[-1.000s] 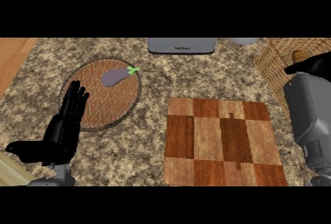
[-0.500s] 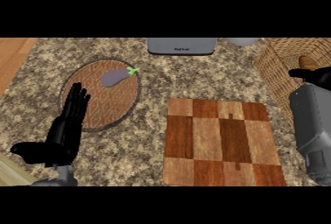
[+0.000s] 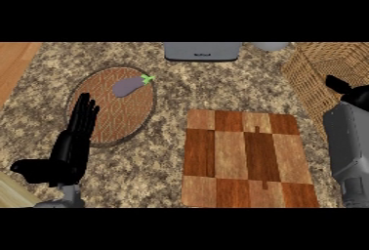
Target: Pick the croissant from the cutting board and place it in the basket
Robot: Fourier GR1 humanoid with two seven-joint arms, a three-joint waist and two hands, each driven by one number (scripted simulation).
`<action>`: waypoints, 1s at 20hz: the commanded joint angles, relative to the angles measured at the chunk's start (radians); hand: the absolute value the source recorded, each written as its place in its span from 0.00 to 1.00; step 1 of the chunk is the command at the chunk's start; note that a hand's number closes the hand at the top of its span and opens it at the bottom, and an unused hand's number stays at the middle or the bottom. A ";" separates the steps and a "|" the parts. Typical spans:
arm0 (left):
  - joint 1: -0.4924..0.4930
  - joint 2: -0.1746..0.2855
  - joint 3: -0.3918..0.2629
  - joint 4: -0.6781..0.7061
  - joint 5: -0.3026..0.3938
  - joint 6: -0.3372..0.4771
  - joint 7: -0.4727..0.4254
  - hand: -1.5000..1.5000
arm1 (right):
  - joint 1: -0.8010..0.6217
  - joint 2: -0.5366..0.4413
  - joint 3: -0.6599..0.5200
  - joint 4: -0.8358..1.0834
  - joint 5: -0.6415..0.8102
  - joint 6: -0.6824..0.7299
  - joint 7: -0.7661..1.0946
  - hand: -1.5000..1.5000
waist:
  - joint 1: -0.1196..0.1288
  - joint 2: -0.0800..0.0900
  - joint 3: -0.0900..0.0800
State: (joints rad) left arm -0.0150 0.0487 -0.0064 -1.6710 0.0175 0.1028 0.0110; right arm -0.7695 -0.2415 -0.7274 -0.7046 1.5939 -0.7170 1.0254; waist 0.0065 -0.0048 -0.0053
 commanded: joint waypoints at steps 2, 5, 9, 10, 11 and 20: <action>0.034 0.003 -0.015 -0.063 -0.012 0.002 0.020 0.50 | 0.049 0.019 0.041 -0.038 0.019 -0.154 0.041 0.00 | 0.002 0.005 0.006; -0.012 0.010 0.029 -0.019 0.020 -0.004 0.006 0.50 | 0.012 -0.015 0.073 -0.098 0.077 -0.104 0.061 0.00 | -0.005 0.004 0.005; 0.015 -0.020 -0.015 -0.013 -0.019 0.020 0.007 0.50 | 0.057 0.022 0.088 -0.194 0.211 -0.110 0.170 0.00 | -0.010 0.002 0.004; -0.011 0.010 0.013 -0.004 0.007 -0.010 0.010 0.50 | 0.063 0.050 0.083 -0.190 0.262 -0.155 0.215 0.00 | -0.004 0.005 0.004; -0.017 0.040 0.047 -0.039 0.027 -0.015 0.057 0.50 | 0.049 0.060 0.088 -0.278 0.259 -0.052 0.203 0.00 | -0.012 -0.001 0.004; 0.026 -0.011 0.001 -0.016 -0.015 0.019 0.008 0.50 | 0.207 0.206 0.033 -0.709 0.347 -0.001 0.227 0.00 | -0.028 -0.005 0.004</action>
State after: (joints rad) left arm 0.0038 0.0420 -0.0022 -1.6860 0.0128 0.1109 0.0174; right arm -0.6132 -0.1064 -0.6901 -1.2351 1.9157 -0.7244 1.1298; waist -0.0139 -0.0079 -0.0017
